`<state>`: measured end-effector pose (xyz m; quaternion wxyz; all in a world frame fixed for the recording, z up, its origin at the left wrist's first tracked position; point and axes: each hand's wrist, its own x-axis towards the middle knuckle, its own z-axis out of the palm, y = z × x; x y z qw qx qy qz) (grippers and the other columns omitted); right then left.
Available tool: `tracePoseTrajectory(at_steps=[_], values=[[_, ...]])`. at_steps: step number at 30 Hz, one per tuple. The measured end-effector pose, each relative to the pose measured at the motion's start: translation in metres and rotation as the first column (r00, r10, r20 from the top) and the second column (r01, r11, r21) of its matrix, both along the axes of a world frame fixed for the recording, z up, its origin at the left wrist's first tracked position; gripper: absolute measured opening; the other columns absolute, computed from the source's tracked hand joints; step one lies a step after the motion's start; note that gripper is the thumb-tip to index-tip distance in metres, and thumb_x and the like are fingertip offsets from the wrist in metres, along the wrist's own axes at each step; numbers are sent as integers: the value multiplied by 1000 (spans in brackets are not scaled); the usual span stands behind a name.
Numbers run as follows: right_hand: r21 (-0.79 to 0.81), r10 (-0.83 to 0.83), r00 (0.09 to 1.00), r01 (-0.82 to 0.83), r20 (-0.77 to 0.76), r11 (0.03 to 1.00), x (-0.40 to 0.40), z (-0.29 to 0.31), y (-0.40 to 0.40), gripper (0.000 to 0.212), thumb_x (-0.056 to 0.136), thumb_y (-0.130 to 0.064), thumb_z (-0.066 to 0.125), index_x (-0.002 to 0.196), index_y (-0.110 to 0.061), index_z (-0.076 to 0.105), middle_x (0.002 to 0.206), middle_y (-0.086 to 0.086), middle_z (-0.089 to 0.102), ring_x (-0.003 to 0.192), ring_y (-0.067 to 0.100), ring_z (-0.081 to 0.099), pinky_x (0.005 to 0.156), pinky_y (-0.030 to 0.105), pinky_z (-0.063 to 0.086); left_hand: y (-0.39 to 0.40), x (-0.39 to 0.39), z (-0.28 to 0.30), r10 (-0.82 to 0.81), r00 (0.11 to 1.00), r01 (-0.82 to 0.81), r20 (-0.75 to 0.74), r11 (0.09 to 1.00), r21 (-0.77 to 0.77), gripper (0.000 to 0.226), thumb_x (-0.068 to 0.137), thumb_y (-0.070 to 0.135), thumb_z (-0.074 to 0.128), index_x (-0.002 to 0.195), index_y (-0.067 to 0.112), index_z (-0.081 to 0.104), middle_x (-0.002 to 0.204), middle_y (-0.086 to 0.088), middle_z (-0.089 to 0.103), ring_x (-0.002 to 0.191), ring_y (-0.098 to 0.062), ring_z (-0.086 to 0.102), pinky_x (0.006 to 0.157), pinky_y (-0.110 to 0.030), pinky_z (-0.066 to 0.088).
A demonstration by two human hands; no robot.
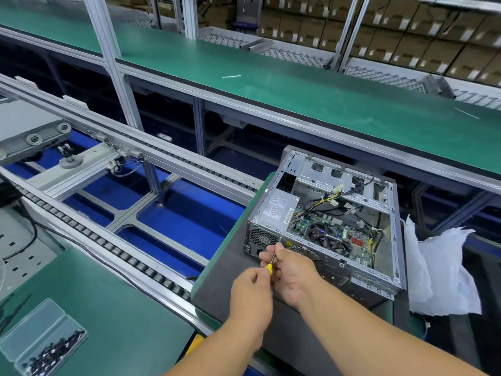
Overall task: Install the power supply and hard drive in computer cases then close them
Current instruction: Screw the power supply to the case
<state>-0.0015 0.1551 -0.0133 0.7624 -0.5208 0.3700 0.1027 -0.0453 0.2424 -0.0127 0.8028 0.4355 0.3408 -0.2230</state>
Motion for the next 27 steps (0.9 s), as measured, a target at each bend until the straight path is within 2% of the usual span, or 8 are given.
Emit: tracePoseTrajectory(at_steps=[4,7,13,17,21,23,25,27], values=[[21,-18,1000,19,-11,1000,0,4,3,29,108,-26,51,91,-10,67,70,6,75,62,20,68,67,32,52,3,-7,4,-100,986,89,131,992,90,15,100,27,57,87,23,64,66,9,59,55,-11,49,47,-24,33],[31,-39,999,39,-10,999,-1,7,2,28,108,-25,51,90,-9,65,65,5,73,62,21,66,57,29,52,5,-6,9,-77,994,43,-78,926,-375,23,101,27,53,83,14,60,58,1,38,40,-11,24,38,-19,17],[50,-56,998,58,-39,997,-3,11,3,28,108,-25,51,93,-7,66,69,8,75,62,23,68,58,33,56,-3,2,-4,15,991,-18,135,1000,23,14,100,23,54,91,24,64,81,5,67,69,-13,58,59,-30,44],[41,-71,997,72,-23,997,-3,12,4,26,108,-25,52,92,-9,65,68,6,74,61,22,68,55,30,53,4,-2,0,-99,993,71,-64,937,-342,23,103,25,53,82,16,61,57,1,40,39,-11,26,37,-19,19],[45,-67,996,69,-54,997,-4,13,4,28,109,-26,51,95,-9,67,73,7,76,59,21,69,54,29,56,4,6,-5,-201,951,100,235,919,382,14,101,24,56,95,27,68,82,9,68,72,-11,61,62,-29,48],[61,-67,996,71,-66,996,-4,12,5,28,109,-28,51,96,-9,68,75,7,77,63,22,69,61,33,57,6,15,-2,-15,982,-14,189,988,152,10,99,25,58,97,30,66,86,12,69,77,-9,62,67,-31,47],[62,-69,995,73,-69,995,-3,12,6,27,108,-27,52,96,-10,68,74,7,77,70,25,68,67,36,55,11,4,-10,-195,966,177,171,978,113,16,98,26,59,86,21,67,69,4,59,54,-13,48,51,-29,35],[66,-88,994,92,-62,994,-1,14,5,26,108,-27,53,94,-10,68,72,6,76,71,26,66,65,35,53,12,4,2,-204,979,194,-13,947,-258,28,100,32,56,81,14,64,58,-1,42,42,-12,29,42,-21,20]])
